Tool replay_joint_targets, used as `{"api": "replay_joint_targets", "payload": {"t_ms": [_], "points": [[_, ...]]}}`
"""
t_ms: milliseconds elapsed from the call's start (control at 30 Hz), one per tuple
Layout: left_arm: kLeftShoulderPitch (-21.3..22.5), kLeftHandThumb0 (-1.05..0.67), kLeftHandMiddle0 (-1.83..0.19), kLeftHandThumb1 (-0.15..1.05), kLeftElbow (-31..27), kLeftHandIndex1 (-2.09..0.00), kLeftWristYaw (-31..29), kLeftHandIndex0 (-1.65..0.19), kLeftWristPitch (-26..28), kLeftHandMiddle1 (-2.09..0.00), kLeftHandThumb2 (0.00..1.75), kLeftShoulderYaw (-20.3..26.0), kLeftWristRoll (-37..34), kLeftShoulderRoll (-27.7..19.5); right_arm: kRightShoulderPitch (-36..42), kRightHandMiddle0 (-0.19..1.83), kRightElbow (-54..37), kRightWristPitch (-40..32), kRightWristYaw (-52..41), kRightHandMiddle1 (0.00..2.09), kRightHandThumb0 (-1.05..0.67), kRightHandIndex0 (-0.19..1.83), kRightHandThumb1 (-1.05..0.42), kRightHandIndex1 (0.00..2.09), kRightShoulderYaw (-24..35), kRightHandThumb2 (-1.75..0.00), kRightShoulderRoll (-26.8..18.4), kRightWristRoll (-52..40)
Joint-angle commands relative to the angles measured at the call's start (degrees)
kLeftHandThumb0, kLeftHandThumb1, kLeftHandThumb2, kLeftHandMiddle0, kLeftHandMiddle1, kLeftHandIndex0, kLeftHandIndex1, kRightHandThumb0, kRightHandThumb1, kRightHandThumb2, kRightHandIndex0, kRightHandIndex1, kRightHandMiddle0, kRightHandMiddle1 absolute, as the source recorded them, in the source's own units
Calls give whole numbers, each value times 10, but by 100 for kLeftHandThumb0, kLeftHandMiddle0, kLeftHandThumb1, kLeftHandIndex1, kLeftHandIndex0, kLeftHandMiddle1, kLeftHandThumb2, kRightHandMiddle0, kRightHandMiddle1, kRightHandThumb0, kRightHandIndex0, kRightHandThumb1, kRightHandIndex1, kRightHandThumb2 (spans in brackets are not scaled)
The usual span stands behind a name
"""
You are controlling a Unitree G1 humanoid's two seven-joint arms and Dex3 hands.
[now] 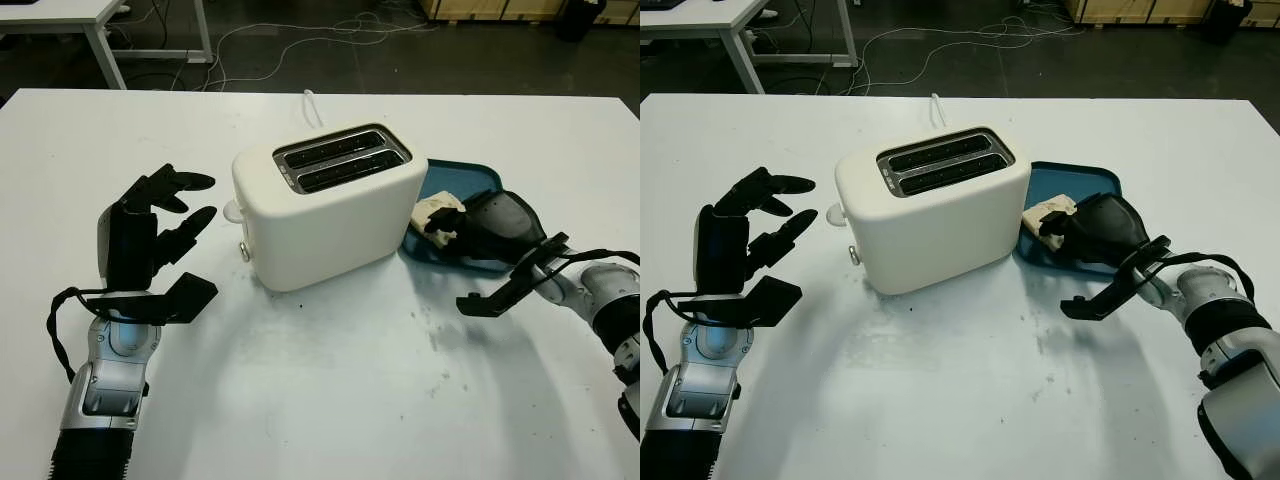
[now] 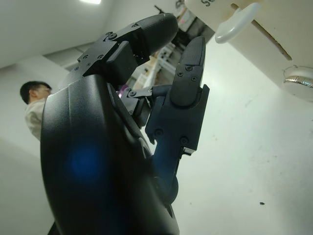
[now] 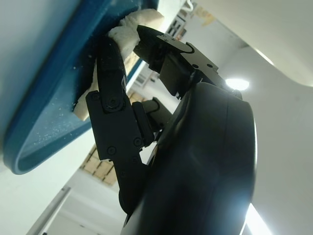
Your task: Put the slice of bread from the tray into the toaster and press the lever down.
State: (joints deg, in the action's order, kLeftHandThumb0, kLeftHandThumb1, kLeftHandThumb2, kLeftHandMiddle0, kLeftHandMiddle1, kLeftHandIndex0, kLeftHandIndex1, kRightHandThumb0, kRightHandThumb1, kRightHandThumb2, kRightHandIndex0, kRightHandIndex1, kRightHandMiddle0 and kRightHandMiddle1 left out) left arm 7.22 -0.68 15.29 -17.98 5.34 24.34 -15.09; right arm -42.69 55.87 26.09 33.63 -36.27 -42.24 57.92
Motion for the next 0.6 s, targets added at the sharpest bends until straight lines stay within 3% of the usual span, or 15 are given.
{"api": "replay_joint_targets", "payload": {"t_ms": [0,233,567], "points": [[-1,-31,-49,92,0,-77,0,-67,-2,-152,14,-1,-5,0,6,86,-10,-4,-6,156,-28,96,-92,175,13,-24,4,-16],[2,-32,-50,92,2,-76,-1,-67,-3,-152,14,-2,-4,-1,13,79,-17,17,8,173,-23,98,-92,175,36,-13,-4,-37],[3,-33,-49,92,0,-76,-3,-67,2,-146,14,-3,-5,1,26,78,-41,62,28,175,-19,98,-92,175,71,-4,-23,-54]]}}
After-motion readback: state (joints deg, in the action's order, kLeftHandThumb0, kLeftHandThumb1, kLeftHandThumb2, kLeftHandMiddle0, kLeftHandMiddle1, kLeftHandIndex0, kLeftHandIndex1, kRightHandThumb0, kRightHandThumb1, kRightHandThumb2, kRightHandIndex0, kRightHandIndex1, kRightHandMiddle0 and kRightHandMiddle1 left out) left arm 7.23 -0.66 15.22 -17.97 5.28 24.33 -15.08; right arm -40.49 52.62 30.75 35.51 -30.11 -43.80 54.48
